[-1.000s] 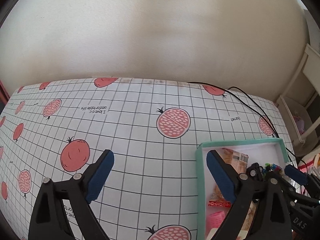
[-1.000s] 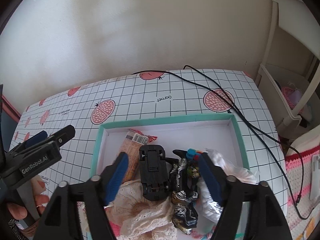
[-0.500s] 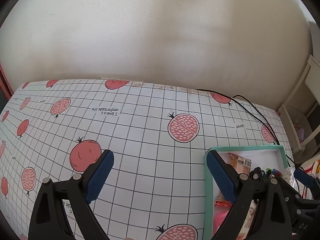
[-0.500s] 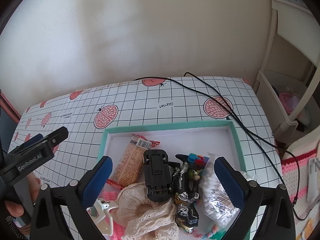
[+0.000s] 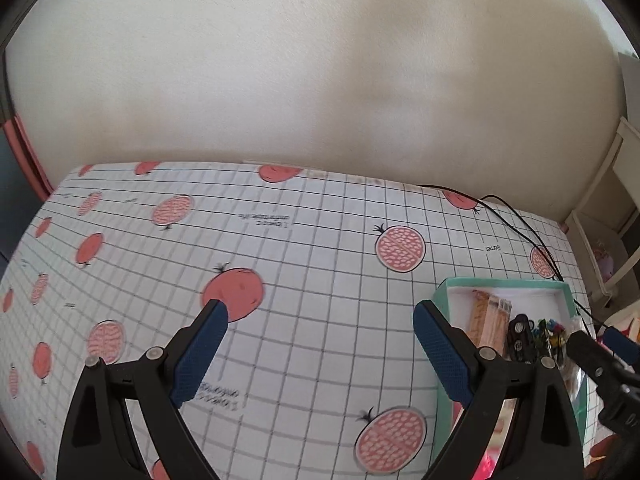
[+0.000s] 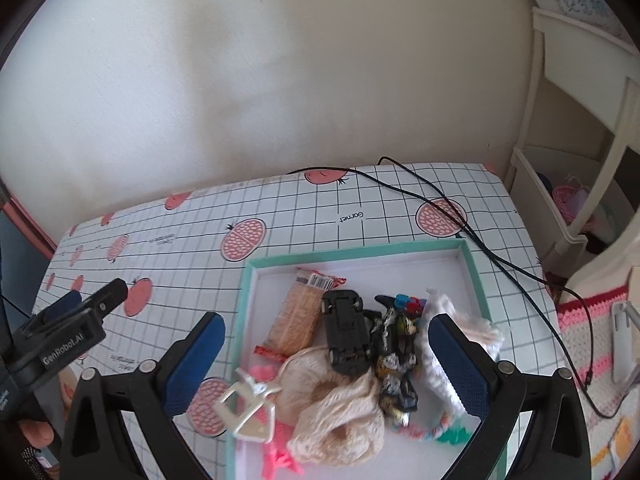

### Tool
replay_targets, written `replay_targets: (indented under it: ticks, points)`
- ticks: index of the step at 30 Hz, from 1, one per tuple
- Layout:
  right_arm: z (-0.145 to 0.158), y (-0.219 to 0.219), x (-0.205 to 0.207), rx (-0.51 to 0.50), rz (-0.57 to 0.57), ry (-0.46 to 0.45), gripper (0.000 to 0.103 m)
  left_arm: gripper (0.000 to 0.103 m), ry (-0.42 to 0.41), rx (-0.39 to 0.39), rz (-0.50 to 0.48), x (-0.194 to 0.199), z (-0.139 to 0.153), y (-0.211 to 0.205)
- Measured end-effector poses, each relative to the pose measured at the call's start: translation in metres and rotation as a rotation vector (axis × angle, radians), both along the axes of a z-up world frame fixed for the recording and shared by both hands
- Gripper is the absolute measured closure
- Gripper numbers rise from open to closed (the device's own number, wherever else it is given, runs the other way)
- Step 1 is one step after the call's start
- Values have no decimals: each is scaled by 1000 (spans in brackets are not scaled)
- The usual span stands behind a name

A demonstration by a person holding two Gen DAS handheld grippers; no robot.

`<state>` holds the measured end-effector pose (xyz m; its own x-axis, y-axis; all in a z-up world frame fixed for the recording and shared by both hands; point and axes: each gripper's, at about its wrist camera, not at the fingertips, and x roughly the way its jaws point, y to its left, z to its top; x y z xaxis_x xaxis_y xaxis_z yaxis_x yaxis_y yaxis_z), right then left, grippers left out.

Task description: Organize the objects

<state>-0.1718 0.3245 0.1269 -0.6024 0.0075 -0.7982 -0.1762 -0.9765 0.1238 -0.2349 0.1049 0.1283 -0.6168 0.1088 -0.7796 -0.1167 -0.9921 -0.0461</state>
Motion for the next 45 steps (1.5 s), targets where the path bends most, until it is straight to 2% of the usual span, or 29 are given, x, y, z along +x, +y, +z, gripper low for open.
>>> replay_targets:
  ticks: [4, 11, 18, 28, 45]
  points:
    - [15, -11, 19, 9, 0, 20, 0, 9, 8, 34, -7, 20, 11, -12]
    - [33, -31, 58, 39, 4, 33, 0, 9, 41, 37, -12, 62, 25, -27]
    - [40, -50, 101, 46, 15, 66, 0, 9, 54, 29, -18, 106, 19, -48]
    - [14, -65, 156, 41, 19, 60, 0, 9, 50, 35, -33, 160, -1, -69]
    - [-47, -74, 207, 51, 11, 13, 0, 9, -39, 3, -10, 216, -71, -92]
